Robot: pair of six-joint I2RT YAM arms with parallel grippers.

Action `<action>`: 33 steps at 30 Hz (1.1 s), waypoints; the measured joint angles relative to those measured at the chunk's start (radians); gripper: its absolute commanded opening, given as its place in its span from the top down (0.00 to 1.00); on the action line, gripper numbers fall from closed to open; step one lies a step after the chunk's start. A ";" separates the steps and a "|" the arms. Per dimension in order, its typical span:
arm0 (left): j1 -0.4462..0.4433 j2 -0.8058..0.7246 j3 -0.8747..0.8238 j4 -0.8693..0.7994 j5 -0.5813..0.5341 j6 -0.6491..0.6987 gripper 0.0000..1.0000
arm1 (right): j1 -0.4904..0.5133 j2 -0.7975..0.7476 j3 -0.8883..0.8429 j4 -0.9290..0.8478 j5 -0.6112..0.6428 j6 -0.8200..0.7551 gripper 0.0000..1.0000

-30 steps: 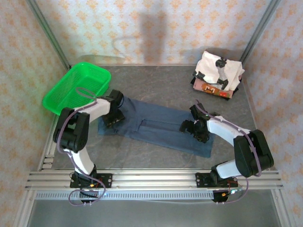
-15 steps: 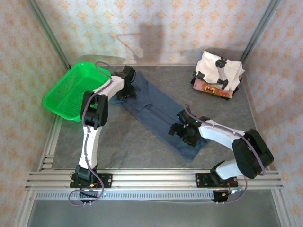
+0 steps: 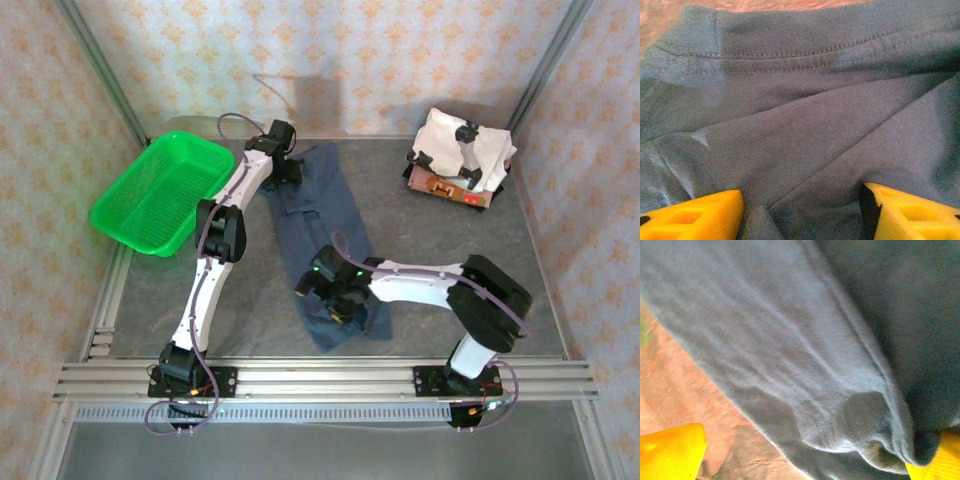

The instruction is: Fold and stack the t-shirts

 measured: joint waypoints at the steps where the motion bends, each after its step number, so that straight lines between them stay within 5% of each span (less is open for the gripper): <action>1: 0.000 0.006 0.011 0.005 0.014 0.004 0.34 | 0.022 0.026 0.022 0.024 -0.008 0.026 0.01; 7: 0.011 0.025 0.045 0.036 0.108 0.014 0.26 | 0.126 0.120 0.105 0.129 -0.021 0.164 0.01; 13: 0.040 -0.017 0.013 0.051 0.221 -0.028 0.15 | 0.172 0.130 0.193 0.046 0.011 0.171 0.01; 21: 0.125 -0.427 -0.194 0.027 0.308 -0.035 0.14 | 0.147 -0.091 0.235 -0.192 0.069 0.034 0.01; 29: 0.112 -1.086 -0.891 0.094 0.337 -0.039 0.21 | 0.001 -0.434 0.009 -0.341 0.074 -0.145 0.00; 33: 0.086 -1.239 -1.280 0.113 0.336 -0.078 0.21 | -0.141 -0.450 -0.127 -0.334 0.062 -0.232 0.00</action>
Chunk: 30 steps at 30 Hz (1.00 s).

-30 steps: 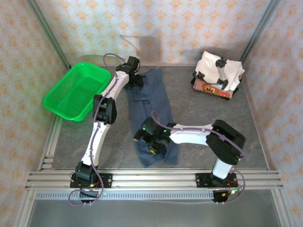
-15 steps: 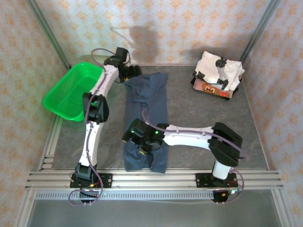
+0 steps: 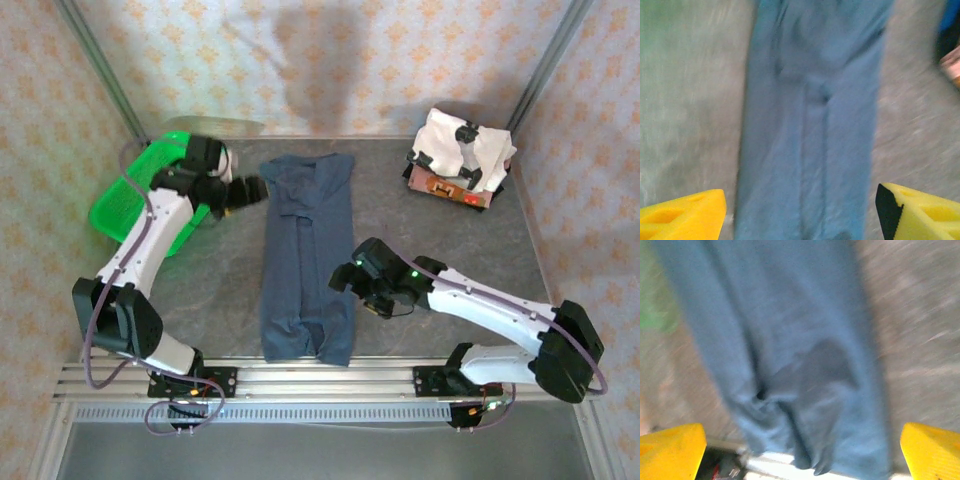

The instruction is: Fold and stack the t-shirts

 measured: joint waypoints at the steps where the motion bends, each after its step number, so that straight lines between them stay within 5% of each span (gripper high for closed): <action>1: -0.011 -0.010 -0.061 0.013 -0.003 -0.012 0.21 | -0.023 0.017 -0.015 0.014 -0.006 -0.020 0.00; 7: -0.113 -0.035 -0.352 0.128 -0.014 -0.119 0.22 | -0.089 0.204 0.016 0.167 -0.073 -0.138 0.00; 15: -0.129 0.057 -0.396 0.274 -0.072 -0.188 0.24 | -0.161 0.399 0.145 0.240 -0.109 -0.220 0.00; 21: -0.143 0.259 -0.289 0.279 -0.105 -0.187 0.25 | -0.214 0.539 0.259 0.195 -0.128 -0.246 0.01; 30: -0.149 0.486 0.007 -0.030 -0.136 -0.178 0.25 | -0.253 0.675 0.446 -0.012 -0.182 -0.252 0.02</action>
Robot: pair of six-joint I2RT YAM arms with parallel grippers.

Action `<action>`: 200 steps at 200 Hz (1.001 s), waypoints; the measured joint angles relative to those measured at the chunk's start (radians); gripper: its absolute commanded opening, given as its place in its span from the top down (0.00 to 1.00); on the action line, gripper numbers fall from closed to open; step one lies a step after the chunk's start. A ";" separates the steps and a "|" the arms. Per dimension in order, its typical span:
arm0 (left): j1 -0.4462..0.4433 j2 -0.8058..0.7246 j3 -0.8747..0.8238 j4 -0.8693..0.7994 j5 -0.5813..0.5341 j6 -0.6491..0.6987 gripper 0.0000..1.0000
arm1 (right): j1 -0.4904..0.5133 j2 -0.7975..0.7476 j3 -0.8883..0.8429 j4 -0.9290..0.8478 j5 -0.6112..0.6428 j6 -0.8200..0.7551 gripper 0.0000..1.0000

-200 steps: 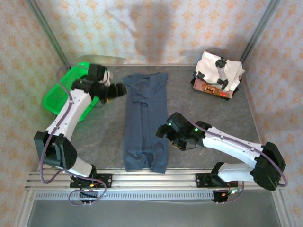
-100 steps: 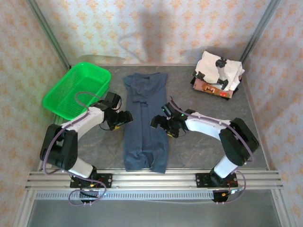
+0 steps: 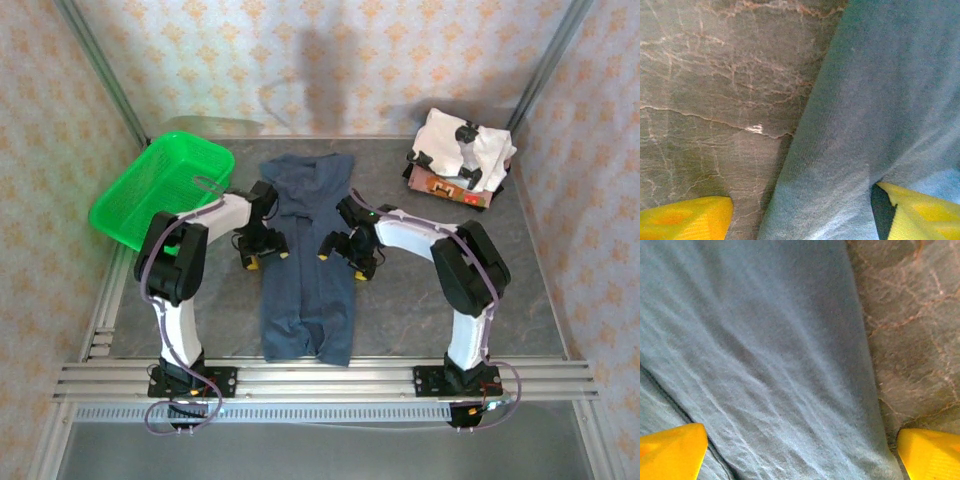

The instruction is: Fold and stack the t-shirts

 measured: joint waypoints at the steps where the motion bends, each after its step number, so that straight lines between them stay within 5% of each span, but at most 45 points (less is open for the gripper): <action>1: 0.000 0.000 0.000 0.000 0.000 0.000 0.25 | 0.000 0.000 0.000 0.000 0.000 0.000 0.02; 103: 0.011 0.327 0.541 -0.263 0.004 0.055 0.25 | -0.071 0.307 0.459 -0.400 -0.078 -0.046 0.09; 144: 0.014 0.298 0.497 -0.193 0.002 0.068 0.23 | -0.084 0.324 0.506 -0.378 -0.042 -0.087 0.07; 200: 0.109 0.005 0.139 0.039 -0.003 0.068 0.14 | -0.109 0.174 0.334 -0.167 0.003 -0.145 0.04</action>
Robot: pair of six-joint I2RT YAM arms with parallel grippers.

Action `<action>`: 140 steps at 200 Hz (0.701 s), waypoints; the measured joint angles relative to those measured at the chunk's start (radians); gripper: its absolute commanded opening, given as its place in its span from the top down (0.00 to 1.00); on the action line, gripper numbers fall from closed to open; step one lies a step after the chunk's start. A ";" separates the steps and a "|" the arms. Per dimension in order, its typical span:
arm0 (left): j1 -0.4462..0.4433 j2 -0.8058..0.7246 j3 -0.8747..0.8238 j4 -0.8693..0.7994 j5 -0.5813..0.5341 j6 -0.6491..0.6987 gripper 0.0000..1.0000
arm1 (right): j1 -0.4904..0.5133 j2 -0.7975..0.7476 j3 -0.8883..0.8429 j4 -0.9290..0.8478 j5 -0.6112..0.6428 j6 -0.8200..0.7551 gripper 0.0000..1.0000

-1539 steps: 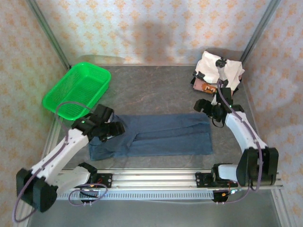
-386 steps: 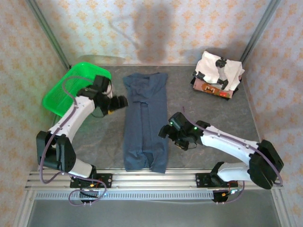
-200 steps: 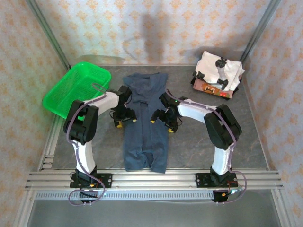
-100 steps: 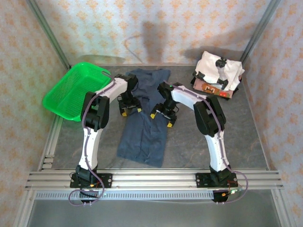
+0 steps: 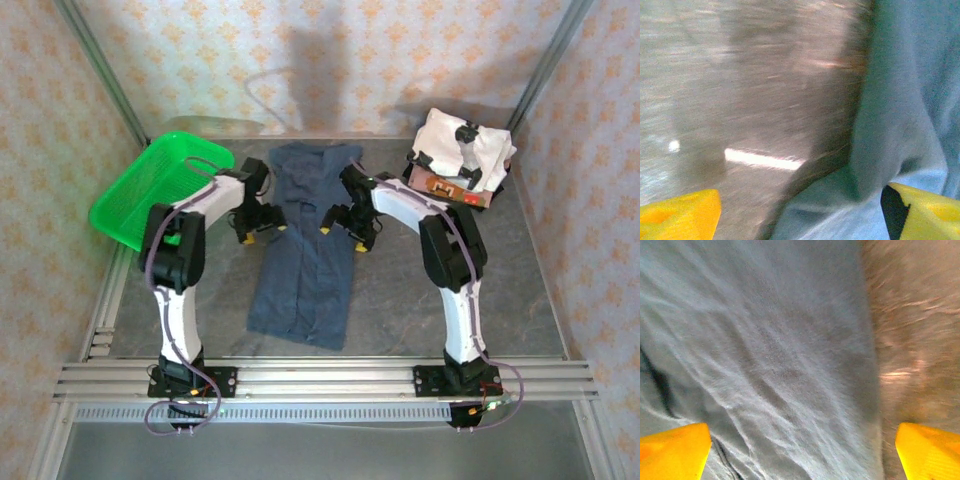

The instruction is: Fold and stack the t-shirts

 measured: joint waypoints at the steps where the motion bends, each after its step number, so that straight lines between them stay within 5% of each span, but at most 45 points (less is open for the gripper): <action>1: 0.003 -0.008 -0.004 0.002 0.000 0.000 0.14 | -0.001 -0.006 -0.006 0.004 0.000 -0.002 0.04; 57: 0.048 -0.442 -0.241 0.068 0.089 0.002 0.16 | 0.056 -0.413 -0.333 0.114 -0.006 -0.009 0.05; 100: -0.037 -0.742 -0.638 0.047 0.156 -0.034 0.24 | 0.328 -0.594 -0.568 0.166 -0.052 0.066 0.13; 140: -0.109 -0.967 -0.872 0.008 0.162 -0.114 0.32 | 0.475 -0.640 -0.723 0.183 -0.042 0.157 0.20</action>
